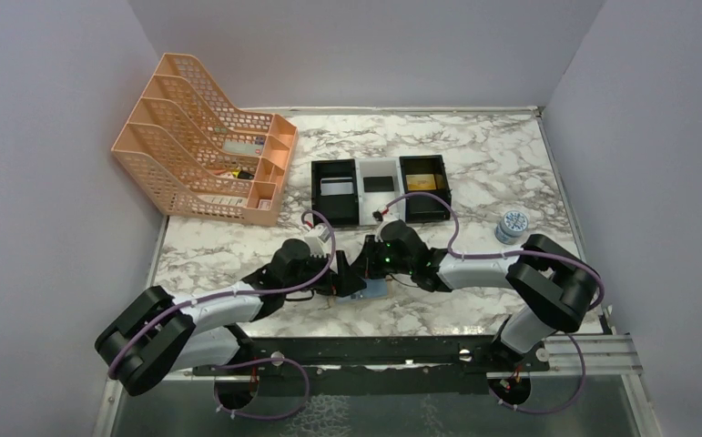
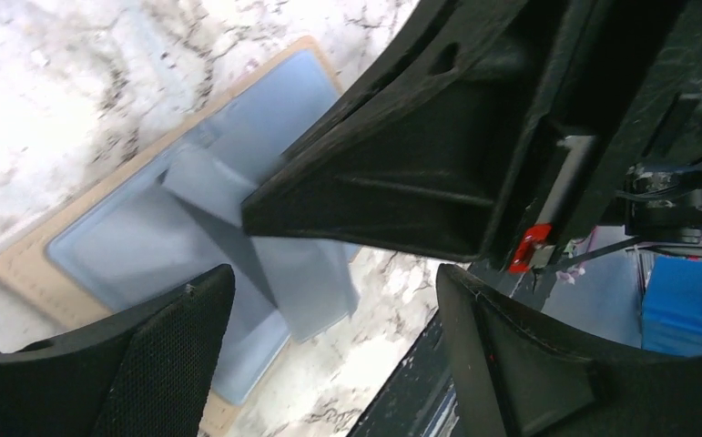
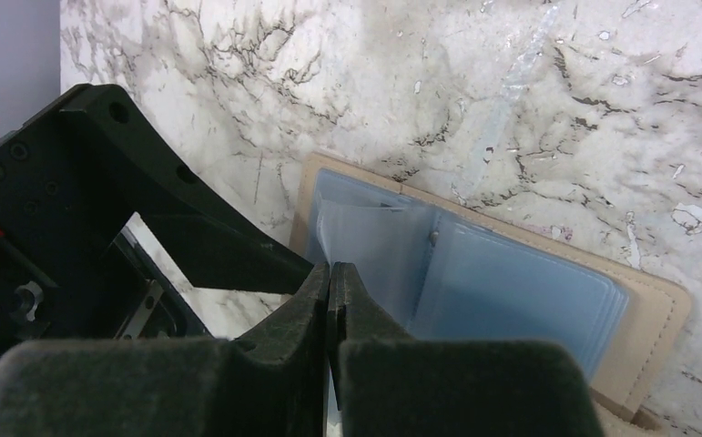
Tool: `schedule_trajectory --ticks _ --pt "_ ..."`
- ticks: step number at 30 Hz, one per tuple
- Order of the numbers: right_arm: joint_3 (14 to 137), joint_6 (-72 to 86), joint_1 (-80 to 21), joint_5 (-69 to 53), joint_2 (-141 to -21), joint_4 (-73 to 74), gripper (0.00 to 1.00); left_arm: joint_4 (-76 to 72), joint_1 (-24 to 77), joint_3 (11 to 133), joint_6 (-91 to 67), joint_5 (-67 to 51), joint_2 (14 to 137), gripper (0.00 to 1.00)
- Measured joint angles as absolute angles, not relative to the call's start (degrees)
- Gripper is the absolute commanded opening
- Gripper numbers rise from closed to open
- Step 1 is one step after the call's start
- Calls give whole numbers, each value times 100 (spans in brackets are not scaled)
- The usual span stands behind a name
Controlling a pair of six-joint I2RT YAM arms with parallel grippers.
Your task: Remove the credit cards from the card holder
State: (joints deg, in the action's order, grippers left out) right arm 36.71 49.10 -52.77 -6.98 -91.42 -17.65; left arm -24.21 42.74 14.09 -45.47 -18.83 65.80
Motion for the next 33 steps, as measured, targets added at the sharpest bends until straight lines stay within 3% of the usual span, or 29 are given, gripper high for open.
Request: schedule_trajectory --ticks 8,16,22,33 --pt "3653 4928 -5258 -696 -9105 -1763 3 -3026 4517 1575 -4595 -1835 7207 66" --pt "3649 4840 -5236 -593 -8842 -1551 36 -3378 4589 1575 -4685 -1837 7537 64" --pt "3712 4652 -5162 -200 -8493 -967 45 -3548 4668 1763 -4703 -1846 7824 63" --pt "3649 4425 -5002 617 -7415 58 49 -3870 4838 2414 -4724 -1868 8764 61"
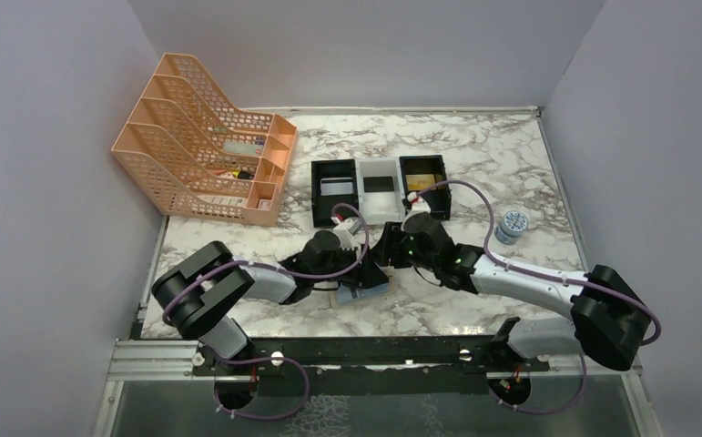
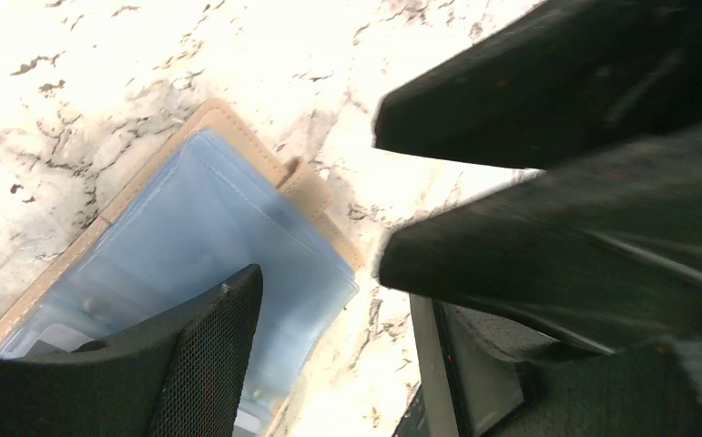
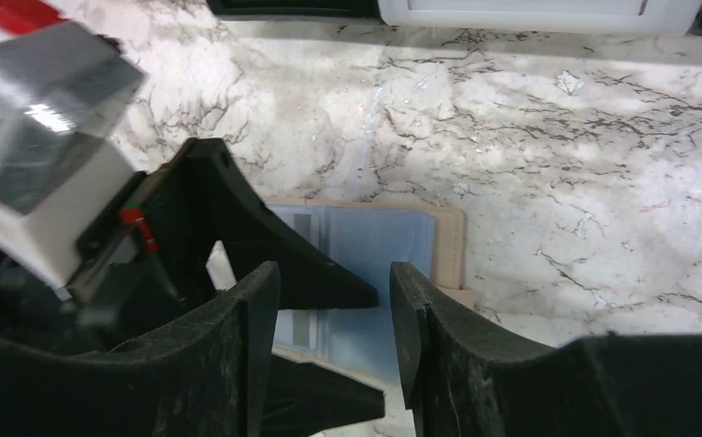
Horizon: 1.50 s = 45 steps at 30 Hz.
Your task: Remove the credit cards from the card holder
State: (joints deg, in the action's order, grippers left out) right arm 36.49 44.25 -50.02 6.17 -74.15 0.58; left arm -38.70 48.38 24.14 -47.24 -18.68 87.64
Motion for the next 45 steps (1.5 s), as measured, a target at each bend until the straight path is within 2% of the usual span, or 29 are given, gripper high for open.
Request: schedule_trajectory --ticks 5,12,17,22,26,35,45 --pt "3640 4246 -4991 523 -7319 137 49 -3892 4869 2362 -4788 -1828 8812 63" --pt "3708 3951 -4974 217 -7338 246 49 -3269 4890 1887 -4665 -1214 6652 70" --pt "3907 3745 -5017 -196 -7588 161 48 -1400 4923 1876 -4821 565 4851 79" --pt "4338 3566 -5411 -141 -8180 287 48 631 4912 1883 -5264 2154 3607 82" --pt "4836 3452 -5865 158 -8685 436 48 1752 4912 1890 -5566 2943 2856 84" --pt "5793 3332 -6475 919 -9725 1017 46 2777 4910 1973 -5808 3496 2947 87" --pt "6477 3271 -6641 1411 -10545 1737 43 2895 4910 2012 -5846 3557 2751 88"
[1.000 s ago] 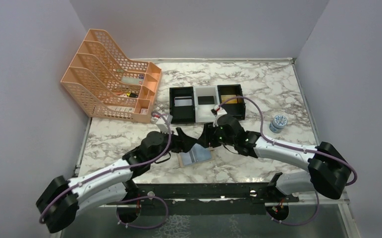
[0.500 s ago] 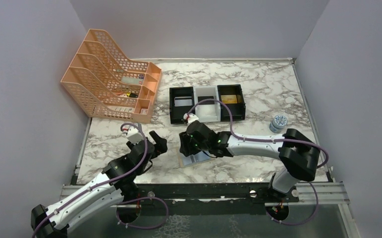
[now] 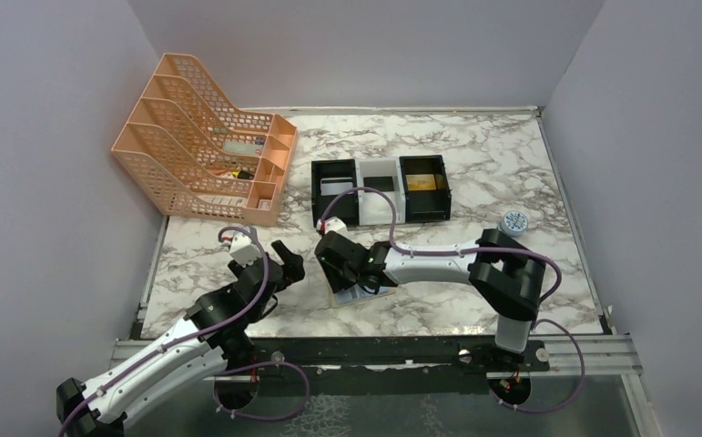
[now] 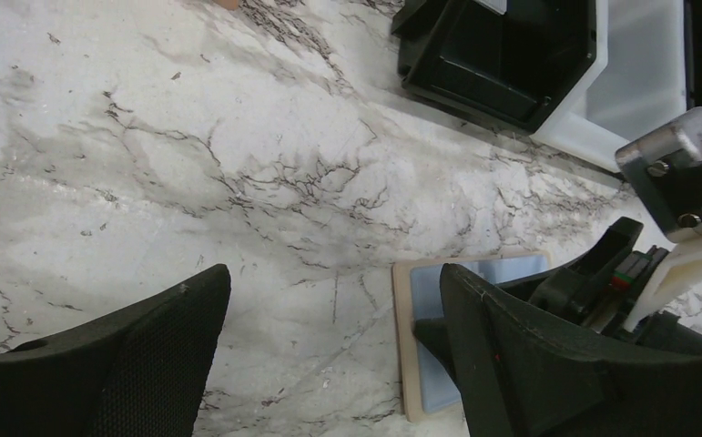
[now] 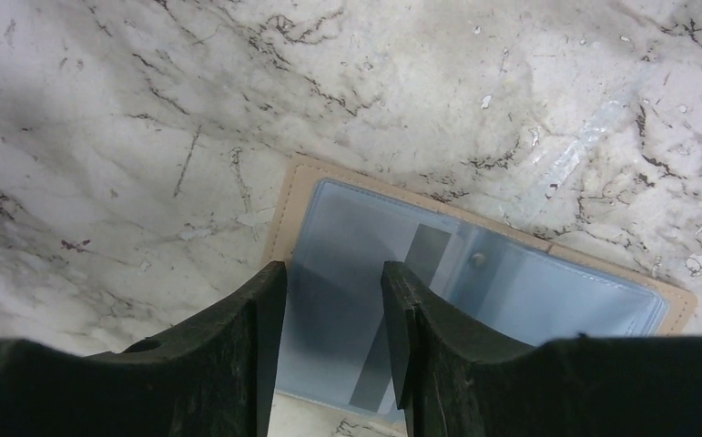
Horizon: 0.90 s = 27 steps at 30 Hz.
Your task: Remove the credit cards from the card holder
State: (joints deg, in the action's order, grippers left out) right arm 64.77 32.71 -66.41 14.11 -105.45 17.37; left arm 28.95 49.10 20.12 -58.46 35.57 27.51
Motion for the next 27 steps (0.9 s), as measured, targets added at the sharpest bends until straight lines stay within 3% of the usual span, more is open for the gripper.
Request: schedule_trajectory --ticks 10,22,27 --pt "6847 3297 -6790 1938 -10840 2067 32 2897 4910 2012 -5841 3562 2528 88" --pt "6932 3380 -6941 2187 -10919 2023 3 2751 4910 2012 -5815 3511 2845 88" --pt "6925 3402 -6943 2182 -10916 1977 1 2633 4910 2012 -5787 3428 2910 88"
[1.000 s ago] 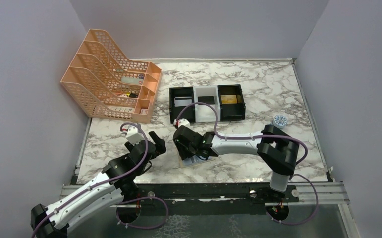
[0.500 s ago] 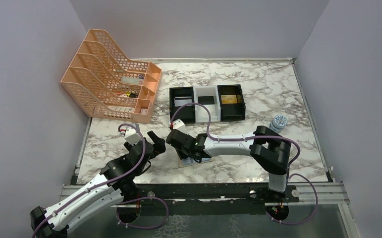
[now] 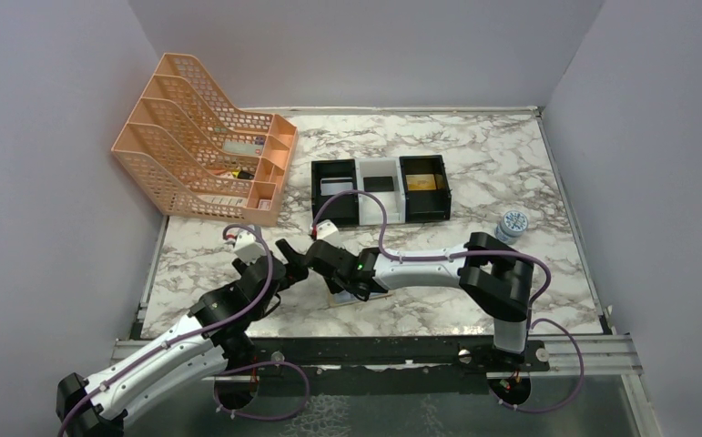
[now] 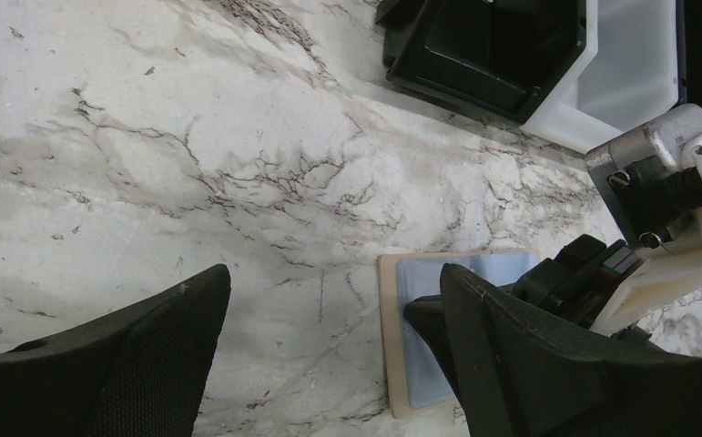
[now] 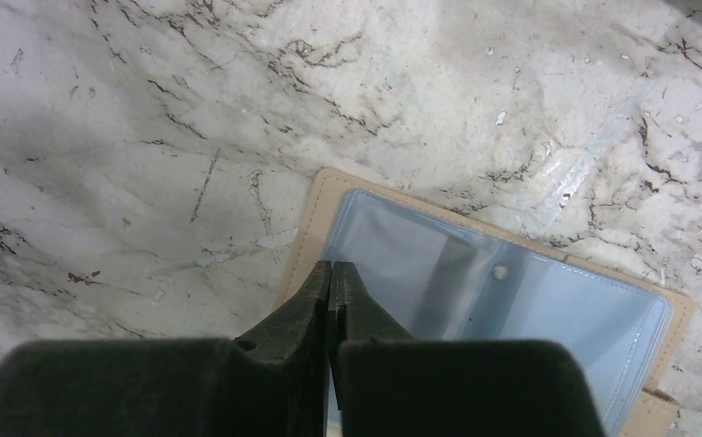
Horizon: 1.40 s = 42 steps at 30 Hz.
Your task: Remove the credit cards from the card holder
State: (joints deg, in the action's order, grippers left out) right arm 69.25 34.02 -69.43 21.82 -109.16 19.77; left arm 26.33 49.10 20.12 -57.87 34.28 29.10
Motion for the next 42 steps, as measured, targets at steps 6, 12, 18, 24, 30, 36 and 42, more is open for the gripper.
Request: schedule_trajectory --ticks 6,12,18,24,30,36,42 --pt "6816 3400 -6943 2165 -10825 1887 1 2530 4910 2012 -5765 3354 2921 89" --pt "6497 3400 -6925 2088 -10492 1765 1 2362 4910 1970 -5684 3190 2923 88" --pt "6357 3420 -6879 1872 -10294 1535 1 2084 4910 1855 -5566 2932 3004 89" --pt "6200 3448 -6792 1616 -10254 1347 1 1809 4910 1793 -5450 2648 3201 88" --pt "6020 3511 -6639 1391 -10012 1162 1 1404 4910 1612 -5365 2274 3249 86" --pt "5913 3579 -6589 1280 -9944 1004 1 1127 4910 1444 -5365 1942 3223 82" --pt "5852 3616 -6567 1190 -9944 895 1 1125 4910 1267 -5408 1634 2893 79"
